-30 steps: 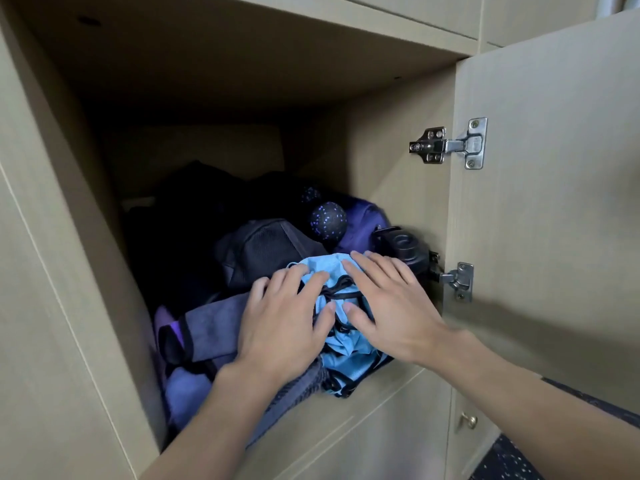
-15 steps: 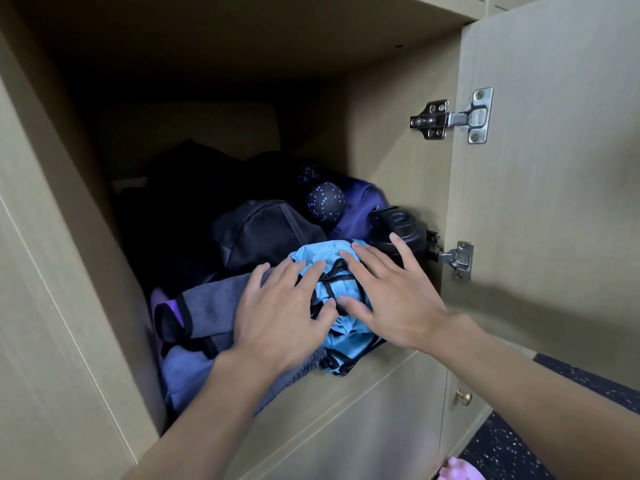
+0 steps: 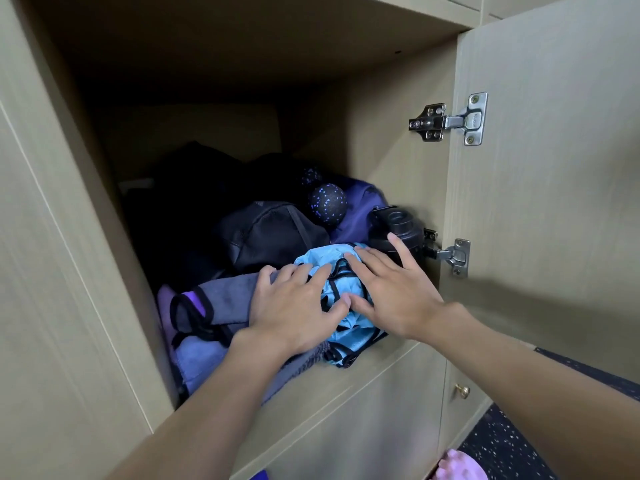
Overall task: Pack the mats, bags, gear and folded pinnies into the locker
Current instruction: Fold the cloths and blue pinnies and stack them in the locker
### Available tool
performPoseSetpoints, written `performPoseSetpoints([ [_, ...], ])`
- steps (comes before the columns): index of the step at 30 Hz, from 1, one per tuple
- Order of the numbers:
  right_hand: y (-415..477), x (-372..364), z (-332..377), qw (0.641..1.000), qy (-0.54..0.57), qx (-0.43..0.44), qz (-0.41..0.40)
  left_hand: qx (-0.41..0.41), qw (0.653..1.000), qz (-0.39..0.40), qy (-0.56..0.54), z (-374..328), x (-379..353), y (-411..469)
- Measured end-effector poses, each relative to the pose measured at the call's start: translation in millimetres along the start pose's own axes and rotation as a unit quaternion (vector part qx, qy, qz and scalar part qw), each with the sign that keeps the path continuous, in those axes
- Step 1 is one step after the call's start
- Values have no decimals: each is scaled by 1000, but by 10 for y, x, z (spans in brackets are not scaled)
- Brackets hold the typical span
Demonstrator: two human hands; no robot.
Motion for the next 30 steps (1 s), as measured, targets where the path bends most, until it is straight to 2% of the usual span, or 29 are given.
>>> performPoseSetpoints([
  [8,-20,192,-22,998,55,-20,-22,4,999,-4,-36,26,166,40],
  [16,-111,397,-69,993,109,-51,2,14,997,-7,-80,19,325,36],
  [25,-328,577,-64,991,119,-60,18,0,995,-37,-96,-23,570,-137],
  [30,-619,613,-21,987,139,-72,23,-44,989,-98,-103,-287,725,-420],
])
Point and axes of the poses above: each hand's wrist, its own y-axis towards the middle knuckle, its own x-axis out of the back of the hand, z = x × y, the point moved 8 cm from there along y, towards the middle knuckle, and after that the axes turned 3 degrees about y, right-handed, at the moved point
